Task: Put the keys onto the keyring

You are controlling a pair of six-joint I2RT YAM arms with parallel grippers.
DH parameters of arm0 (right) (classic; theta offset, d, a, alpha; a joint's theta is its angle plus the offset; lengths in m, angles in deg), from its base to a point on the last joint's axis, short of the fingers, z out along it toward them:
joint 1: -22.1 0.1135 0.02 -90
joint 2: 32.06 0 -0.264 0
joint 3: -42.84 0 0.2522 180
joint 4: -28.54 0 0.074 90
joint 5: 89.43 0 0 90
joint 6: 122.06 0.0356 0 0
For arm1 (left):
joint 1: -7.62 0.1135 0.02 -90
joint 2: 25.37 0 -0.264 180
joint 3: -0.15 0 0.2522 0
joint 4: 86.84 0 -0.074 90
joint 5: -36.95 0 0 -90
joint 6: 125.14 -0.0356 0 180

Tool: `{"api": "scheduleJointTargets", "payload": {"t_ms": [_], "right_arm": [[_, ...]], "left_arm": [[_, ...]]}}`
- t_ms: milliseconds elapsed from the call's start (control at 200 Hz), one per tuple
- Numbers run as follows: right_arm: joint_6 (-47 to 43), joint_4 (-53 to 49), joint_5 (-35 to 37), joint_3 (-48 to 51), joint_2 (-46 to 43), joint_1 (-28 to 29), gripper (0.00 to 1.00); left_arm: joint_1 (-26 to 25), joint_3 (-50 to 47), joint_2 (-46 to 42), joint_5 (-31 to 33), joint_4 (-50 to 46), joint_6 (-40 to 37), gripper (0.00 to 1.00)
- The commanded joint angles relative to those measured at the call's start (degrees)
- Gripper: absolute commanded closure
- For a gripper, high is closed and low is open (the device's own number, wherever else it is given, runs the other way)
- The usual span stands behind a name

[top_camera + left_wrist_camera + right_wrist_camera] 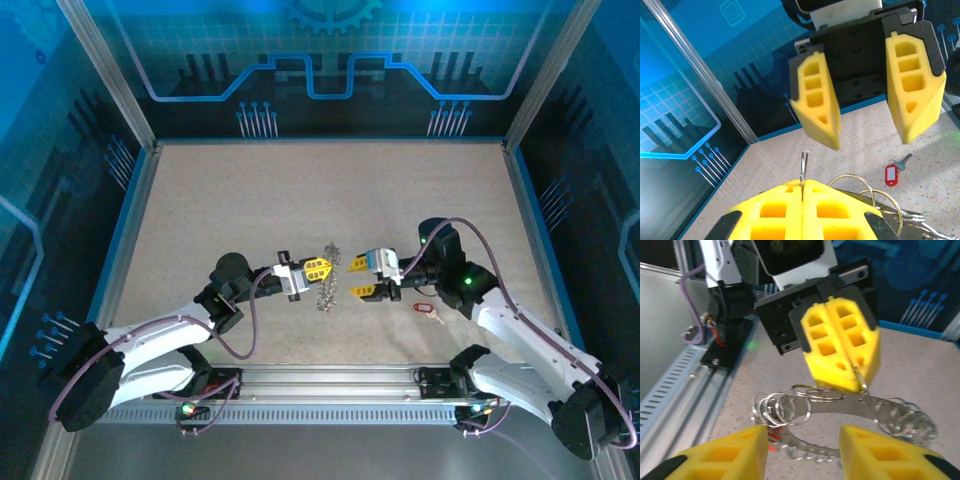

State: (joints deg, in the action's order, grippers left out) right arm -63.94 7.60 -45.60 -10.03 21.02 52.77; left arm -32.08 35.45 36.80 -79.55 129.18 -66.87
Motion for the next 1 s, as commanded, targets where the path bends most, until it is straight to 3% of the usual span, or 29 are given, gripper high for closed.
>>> {"api": "scheduleJointTargets", "payload": {"t_ms": [0,265,585,855,996], "right_arm": [[0.3,6.77,5.72,1.94,-1.91,-0.21,0.55],[-2.7,10.58,12.0,0.58,1.77,4.01,0.57],[-3.98,13.41,13.65,0.35,4.2,6.92,0.68],[-3.77,15.25,14.72,1.22,3.67,7.24,0.68],[-4.22,14.45,14.77,1.3,3.57,7.2,0.81]], "left_arm": [[-0.18,0.62,-0.3,-1.16,1.56,-1.53,1.0],[-0.16,0.92,-0.3,-2.55,1.18,-1.34,1.0],[-0.12,0.86,-0.06,-3.33,2.31,0.03,1.0],[-0.17,0.55,1.06,-4.83,4.0,1.26,1.0],[-0.13,0.55,1.43,-4.92,4.66,1.64,1.0]]}}
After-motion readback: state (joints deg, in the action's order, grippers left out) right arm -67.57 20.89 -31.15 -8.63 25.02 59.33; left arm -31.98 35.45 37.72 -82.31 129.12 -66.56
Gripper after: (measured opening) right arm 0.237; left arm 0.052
